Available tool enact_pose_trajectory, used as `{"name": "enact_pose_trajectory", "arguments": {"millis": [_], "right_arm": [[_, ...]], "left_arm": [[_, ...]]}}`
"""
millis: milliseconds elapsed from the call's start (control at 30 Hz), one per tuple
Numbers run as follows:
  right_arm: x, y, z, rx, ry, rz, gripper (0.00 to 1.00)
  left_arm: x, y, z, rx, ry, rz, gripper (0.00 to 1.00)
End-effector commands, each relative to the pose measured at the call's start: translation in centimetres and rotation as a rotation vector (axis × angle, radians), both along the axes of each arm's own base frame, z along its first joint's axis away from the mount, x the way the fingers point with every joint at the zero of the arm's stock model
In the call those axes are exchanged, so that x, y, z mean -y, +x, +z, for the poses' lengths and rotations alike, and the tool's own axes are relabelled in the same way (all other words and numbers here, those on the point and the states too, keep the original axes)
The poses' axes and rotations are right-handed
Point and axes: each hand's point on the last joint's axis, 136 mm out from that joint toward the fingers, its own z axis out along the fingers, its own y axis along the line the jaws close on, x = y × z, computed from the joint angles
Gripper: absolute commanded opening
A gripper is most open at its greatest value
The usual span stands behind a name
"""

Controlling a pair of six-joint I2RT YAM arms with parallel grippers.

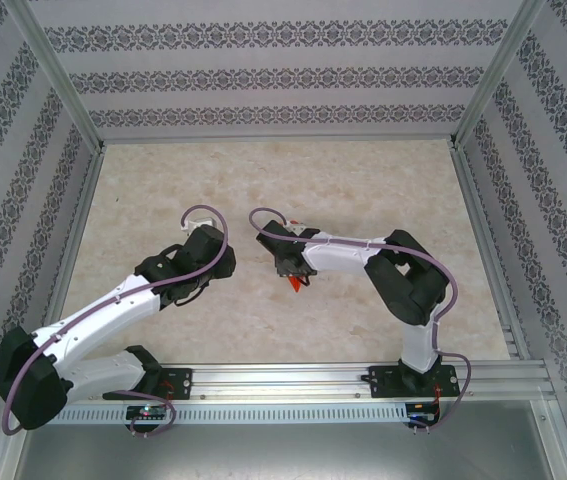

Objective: Fold a paper plane with a square sheet of paper (pick it up from the middle)

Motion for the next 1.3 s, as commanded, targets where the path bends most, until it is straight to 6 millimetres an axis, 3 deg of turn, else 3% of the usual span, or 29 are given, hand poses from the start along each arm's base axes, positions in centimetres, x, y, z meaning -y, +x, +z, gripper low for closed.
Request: {"name": "enact_pose_trajectory", "arguments": {"millis": [0,200,333,467,600,700,733,900,967,1067,1133,1267], "right_arm": [[0.9,0.0,3.2,0.023,-0.002,0.007,0.32],[0.9,0.2,7.7,0.112,0.053,0.017,0.41],[2.1,0.1,12.4,0.264,0.074,0.021,0.46],[6.9,-0.3,17.9,0.502,0.017,-0.050,0.61],[14.6,-1.1,21.2,0.718,-0.117,-0.197,0.78],[19.3,-1.5,20.3,0.749,-0.194,-0.259,0.90],[20.5,-1.5,19.8,0.751,-0.209,-0.270,0.92],[25.5,-1.0,16.3,0.780,-0.288,-0.287,0.93],[26.1,-0.8,16.3,0.760,-0.246,-0.270,0.94],[26.9,-0.3,16.9,0.813,-0.274,-0.229,0.94],[29.2,-0.3,16.7,0.857,-0.343,-0.302,0.95],[30.5,1.0,13.1,0.813,-0.234,-0.291,0.95]], "left_arm": [[-0.8,0.3,0.6,0.028,-0.005,0.033,0.42],[-1.2,0.3,0.9,0.042,0.002,0.041,0.43],[-1.9,0.5,1.0,0.055,0.028,0.058,0.44],[-3.2,0.7,1.4,0.079,0.081,0.090,0.46],[-4.7,0.7,2.0,0.119,0.132,0.116,0.49],[-5.7,0.7,2.2,0.153,0.150,0.139,0.66],[-5.9,0.7,2.4,0.166,0.154,0.143,0.67],[-7.7,0.6,3.3,0.223,0.199,0.182,0.92],[-8.5,0.5,3.3,0.229,0.228,0.198,0.99],[-9.7,0.5,3.6,0.233,0.274,0.226,1.00],[-10.5,0.7,3.8,0.243,0.296,0.245,1.00],[-12.8,0.7,4.3,0.257,0.346,0.344,1.00]]}}
